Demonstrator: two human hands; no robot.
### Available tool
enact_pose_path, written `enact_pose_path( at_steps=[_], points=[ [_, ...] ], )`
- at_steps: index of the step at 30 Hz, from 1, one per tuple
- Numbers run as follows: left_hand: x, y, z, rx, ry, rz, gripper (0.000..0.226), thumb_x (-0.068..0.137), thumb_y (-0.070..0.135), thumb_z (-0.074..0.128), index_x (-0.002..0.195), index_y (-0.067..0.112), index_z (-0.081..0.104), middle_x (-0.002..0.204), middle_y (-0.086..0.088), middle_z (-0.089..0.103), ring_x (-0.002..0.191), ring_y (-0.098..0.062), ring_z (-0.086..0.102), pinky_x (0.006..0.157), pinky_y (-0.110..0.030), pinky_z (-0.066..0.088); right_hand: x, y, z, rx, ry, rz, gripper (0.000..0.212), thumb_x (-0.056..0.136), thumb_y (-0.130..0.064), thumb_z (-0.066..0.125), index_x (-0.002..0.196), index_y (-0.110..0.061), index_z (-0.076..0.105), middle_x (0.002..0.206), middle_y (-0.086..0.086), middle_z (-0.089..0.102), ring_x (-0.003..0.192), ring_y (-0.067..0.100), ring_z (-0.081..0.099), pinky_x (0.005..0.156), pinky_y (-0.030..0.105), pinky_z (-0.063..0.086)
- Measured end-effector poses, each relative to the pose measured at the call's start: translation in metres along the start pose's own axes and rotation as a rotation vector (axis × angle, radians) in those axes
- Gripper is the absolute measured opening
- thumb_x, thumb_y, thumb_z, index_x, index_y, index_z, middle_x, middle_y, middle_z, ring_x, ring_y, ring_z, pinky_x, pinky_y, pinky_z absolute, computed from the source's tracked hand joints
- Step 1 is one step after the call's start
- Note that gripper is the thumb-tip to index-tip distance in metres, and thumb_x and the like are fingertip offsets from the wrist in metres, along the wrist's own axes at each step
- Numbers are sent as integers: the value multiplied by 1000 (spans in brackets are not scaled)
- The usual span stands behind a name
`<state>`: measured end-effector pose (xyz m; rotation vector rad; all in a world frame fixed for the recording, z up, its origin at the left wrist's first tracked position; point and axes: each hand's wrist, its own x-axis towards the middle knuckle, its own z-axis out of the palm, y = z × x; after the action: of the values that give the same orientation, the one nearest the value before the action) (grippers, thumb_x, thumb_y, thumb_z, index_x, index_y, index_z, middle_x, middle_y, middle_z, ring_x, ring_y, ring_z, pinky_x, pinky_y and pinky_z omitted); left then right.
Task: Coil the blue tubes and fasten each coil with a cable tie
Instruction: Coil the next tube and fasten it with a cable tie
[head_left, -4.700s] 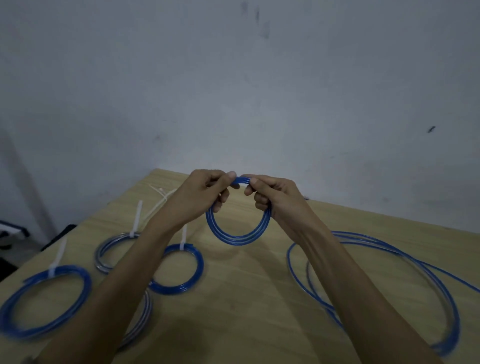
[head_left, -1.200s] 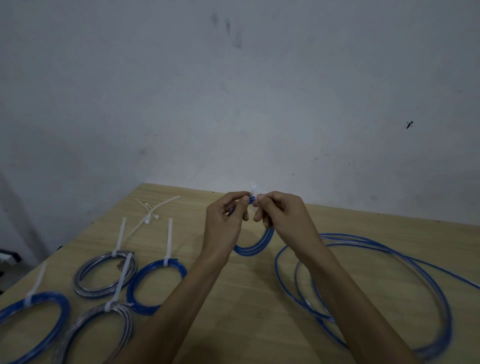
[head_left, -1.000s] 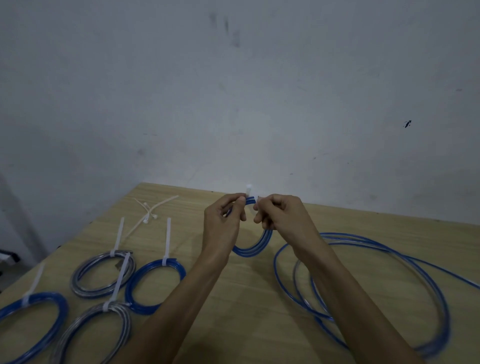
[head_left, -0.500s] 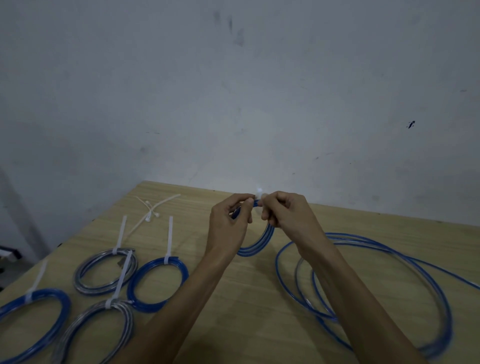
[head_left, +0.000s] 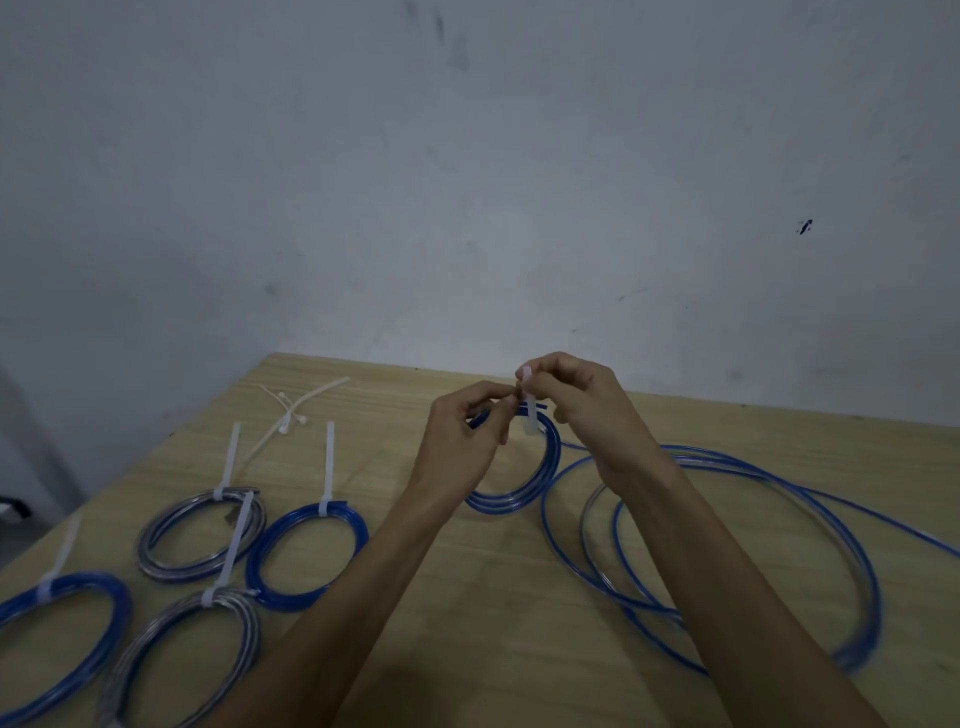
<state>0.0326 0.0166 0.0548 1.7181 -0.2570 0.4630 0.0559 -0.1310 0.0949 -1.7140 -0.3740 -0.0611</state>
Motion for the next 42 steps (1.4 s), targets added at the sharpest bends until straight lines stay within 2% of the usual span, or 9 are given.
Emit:
enact_pose_path(
  at_steps=[5, 9, 12, 18, 27, 31, 34, 36, 42],
  points=[
    [1, 5, -3, -37, -4, -40, 18, 99, 11, 59, 98, 15, 76, 55, 14, 53, 57, -6, 45, 58, -14, 38, 1, -2, -6, 59, -3, 30, 9, 93, -19, 70, 89, -14, 77, 91, -1, 75, 98, 17, 70, 85, 37, 54],
    [2, 7, -6, -52, -22, -70, 15, 98, 11, 61, 98, 12, 76, 56, 11, 54, 56, -5, 45, 55, -13, 37, 0, -6, -11, -2, -1, 30, 8, 91, -21, 73, 88, -16, 78, 92, 4, 75, 83, 8, 64, 72, 29, 48],
    [2, 7, -8, -34, -62, -75, 14, 98, 13, 62, 98, 12, 77, 60, 5, 55, 60, -7, 47, 60, -14, 39, 1, -8, -19, -63, -54, 76, 11, 89, -25, 74, 86, -16, 78, 88, -5, 76, 73, 4, 62, 69, 26, 45],
    [0, 10, -9, -1, -129, -96, 15, 98, 14, 62, 99, 12, 77, 55, 11, 52, 53, -3, 44, 55, -9, 35, 0, -11, -33, -68, -93, 110, 19, 92, -24, 71, 94, -6, 78, 97, 5, 78, 48, 9, 53, 56, 22, 39],
    [-3, 12, -5, -11, -201, -124, 17, 99, 12, 60, 103, 9, 77, 54, 12, 50, 49, -1, 41, 52, -8, 34, 2, -2, -32, -172, 59, 75, 23, 104, -27, 54, 94, -7, 60, 79, 4, 77, 33, 8, 33, 40, 19, 35],
    [-4, 12, 1, -67, -230, -221, 20, 99, 14, 60, 108, 13, 77, 53, 13, 49, 47, -1, 39, 48, -13, 31, 4, 3, -24, -287, 139, -23, 19, 106, -28, 48, 97, -11, 52, 68, 3, 71, 37, 8, 41, 40, 24, 38],
    [-5, 10, 6, -184, -182, -336, 21, 98, 15, 59, 106, 17, 79, 52, 7, 41, 46, -6, 30, 45, -21, 23, 5, 10, -16, -508, 169, -189, 19, 107, -29, 45, 94, -15, 48, 73, 2, 67, 60, 15, 62, 57, 41, 51],
    [-7, 9, 8, -229, -178, -372, 24, 98, 14, 57, 103, 18, 80, 53, 4, 37, 45, -7, 26, 45, -22, 20, 5, 15, -14, -642, 188, -241, 20, 107, -30, 44, 94, -15, 46, 76, 5, 65, 66, 24, 62, 65, 49, 53],
    [-6, 5, 10, -234, -162, -417, 21, 97, 18, 59, 99, 13, 79, 50, 7, 34, 44, -8, 23, 43, -23, 18, 6, 19, -7, -899, 218, -338, 21, 108, -31, 40, 98, -13, 47, 73, -2, 59, 61, 23, 56, 55, 38, 42]
  ],
)
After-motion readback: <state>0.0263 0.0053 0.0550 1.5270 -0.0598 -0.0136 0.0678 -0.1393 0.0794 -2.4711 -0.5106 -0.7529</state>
